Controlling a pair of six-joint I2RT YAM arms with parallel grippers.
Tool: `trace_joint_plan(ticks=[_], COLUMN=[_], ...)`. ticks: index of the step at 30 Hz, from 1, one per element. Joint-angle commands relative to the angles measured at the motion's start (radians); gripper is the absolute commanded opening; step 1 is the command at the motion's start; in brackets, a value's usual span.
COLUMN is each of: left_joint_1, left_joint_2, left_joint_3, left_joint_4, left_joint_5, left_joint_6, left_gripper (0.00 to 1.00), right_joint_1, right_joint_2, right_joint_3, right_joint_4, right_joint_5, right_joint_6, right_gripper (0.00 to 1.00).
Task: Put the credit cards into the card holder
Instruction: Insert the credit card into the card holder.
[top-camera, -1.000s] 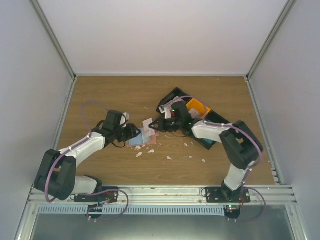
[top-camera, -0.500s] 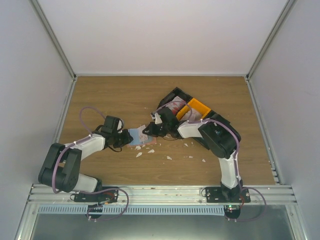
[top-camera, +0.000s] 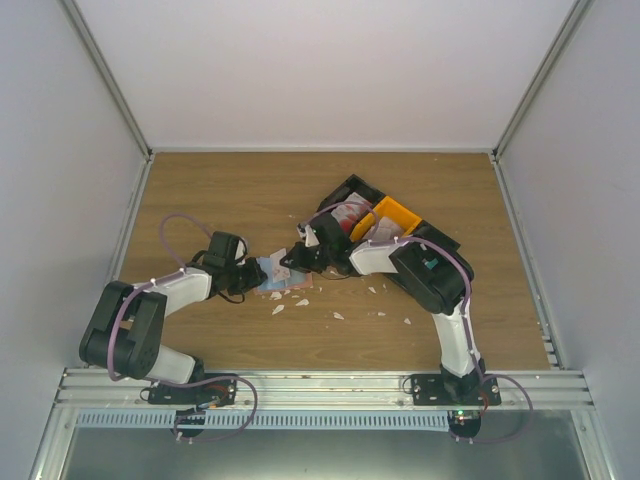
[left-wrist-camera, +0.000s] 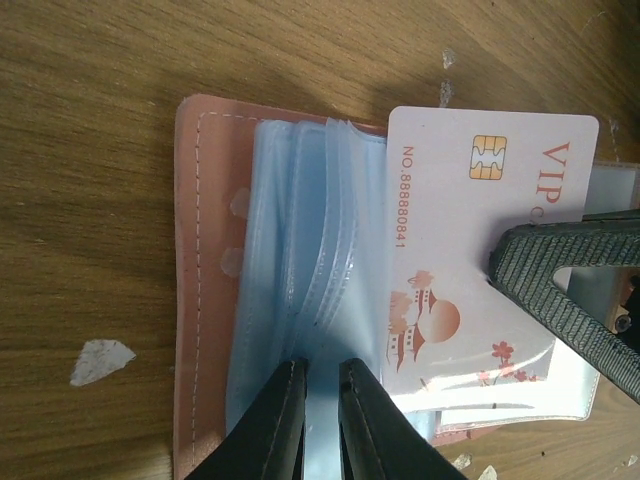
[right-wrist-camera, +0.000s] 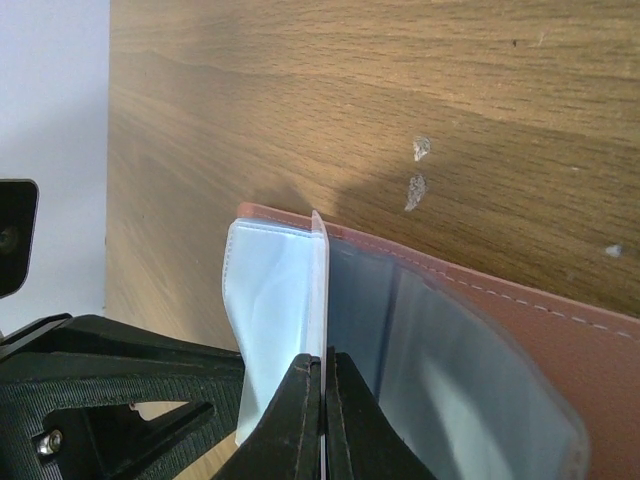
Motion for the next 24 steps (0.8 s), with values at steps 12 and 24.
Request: trace_joint_plan(ticks=[12,24], left_joint_1=[0.006,0.006], left_joint_2=[-0.018,-0.05], left_joint_3=[-0.046,-0.043], left_joint_4=[0.009,-0.016], left_joint_5=[-0.07,-0.096], left_joint_6=[0.007,0.012], left_gripper=[0.16,0.17], right_joint_1=[0.041,0.043], right_joint_2=[-0.001,-0.031], right_joint_3=[-0.065,-0.094], right_joint_4=[-0.176,-0.16], right_joint_5=[0.127,0.116], right_joint_6=[0.127,0.142], right_gripper=[0.01,0.0])
